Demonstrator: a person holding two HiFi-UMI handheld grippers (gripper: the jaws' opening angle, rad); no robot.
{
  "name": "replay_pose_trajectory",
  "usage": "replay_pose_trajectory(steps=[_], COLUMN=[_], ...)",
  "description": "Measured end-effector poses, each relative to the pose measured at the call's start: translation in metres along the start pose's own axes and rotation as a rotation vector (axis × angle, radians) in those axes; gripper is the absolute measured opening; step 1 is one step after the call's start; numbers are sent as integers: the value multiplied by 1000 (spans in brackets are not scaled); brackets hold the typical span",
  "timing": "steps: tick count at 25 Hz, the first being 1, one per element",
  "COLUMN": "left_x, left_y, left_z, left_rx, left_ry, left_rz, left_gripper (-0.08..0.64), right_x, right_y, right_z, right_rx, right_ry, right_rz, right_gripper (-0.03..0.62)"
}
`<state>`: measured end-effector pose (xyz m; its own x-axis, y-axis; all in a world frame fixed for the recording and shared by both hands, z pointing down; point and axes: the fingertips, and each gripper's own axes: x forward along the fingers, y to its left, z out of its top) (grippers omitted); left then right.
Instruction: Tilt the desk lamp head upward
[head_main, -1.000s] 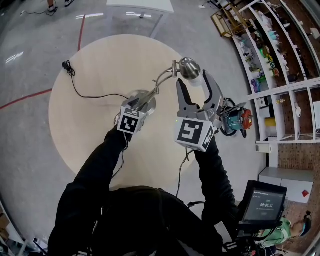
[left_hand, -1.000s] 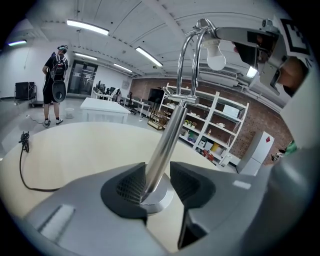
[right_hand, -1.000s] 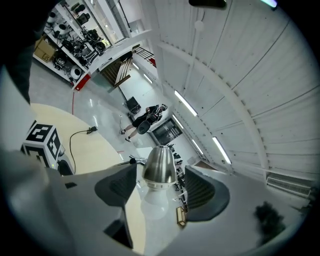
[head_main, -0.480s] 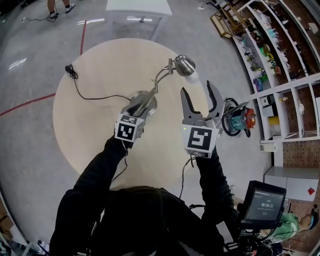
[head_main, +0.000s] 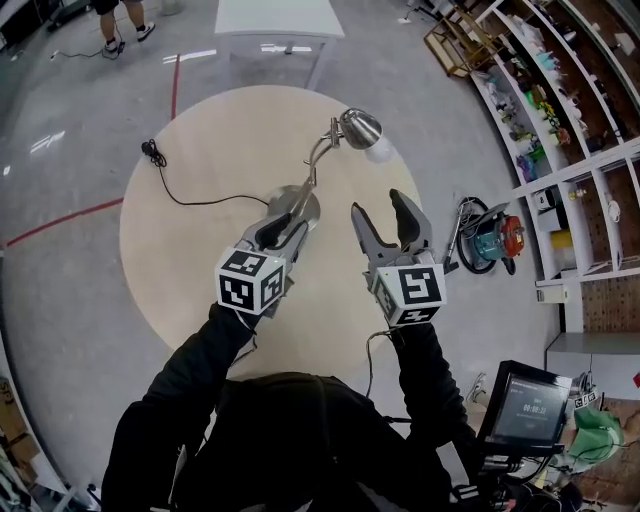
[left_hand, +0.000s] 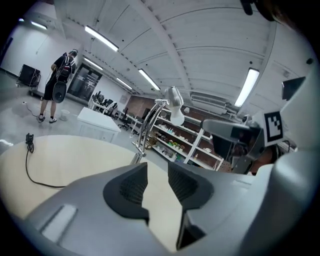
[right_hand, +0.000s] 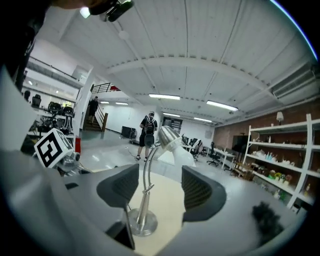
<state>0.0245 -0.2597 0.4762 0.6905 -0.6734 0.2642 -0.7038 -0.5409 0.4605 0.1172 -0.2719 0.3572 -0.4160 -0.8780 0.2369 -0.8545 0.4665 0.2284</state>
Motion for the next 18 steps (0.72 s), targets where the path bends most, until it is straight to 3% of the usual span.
replay_pose_trajectory(steps=[4,10,13,18], left_x=[-34,-57,-64,-80], left_y=[-28,-48,-55,-80], left_z=[16,20,13,20], left_rx=[31,177,167,138], left_ry=[-48,-79,-74,-90], left_rz=[-13,0,-10,-45], left_gripper=[121,83,69,57], right_x=[-26,-47,-54,-71], right_y=[5,11,17,28], right_z=[-3,-23,-40,-49], right_rx=[92,254,321,380], right_ry=[-25,-48,-34,-14], right_rz=[17,57,72,98], right_gripper=[216,110,20,6])
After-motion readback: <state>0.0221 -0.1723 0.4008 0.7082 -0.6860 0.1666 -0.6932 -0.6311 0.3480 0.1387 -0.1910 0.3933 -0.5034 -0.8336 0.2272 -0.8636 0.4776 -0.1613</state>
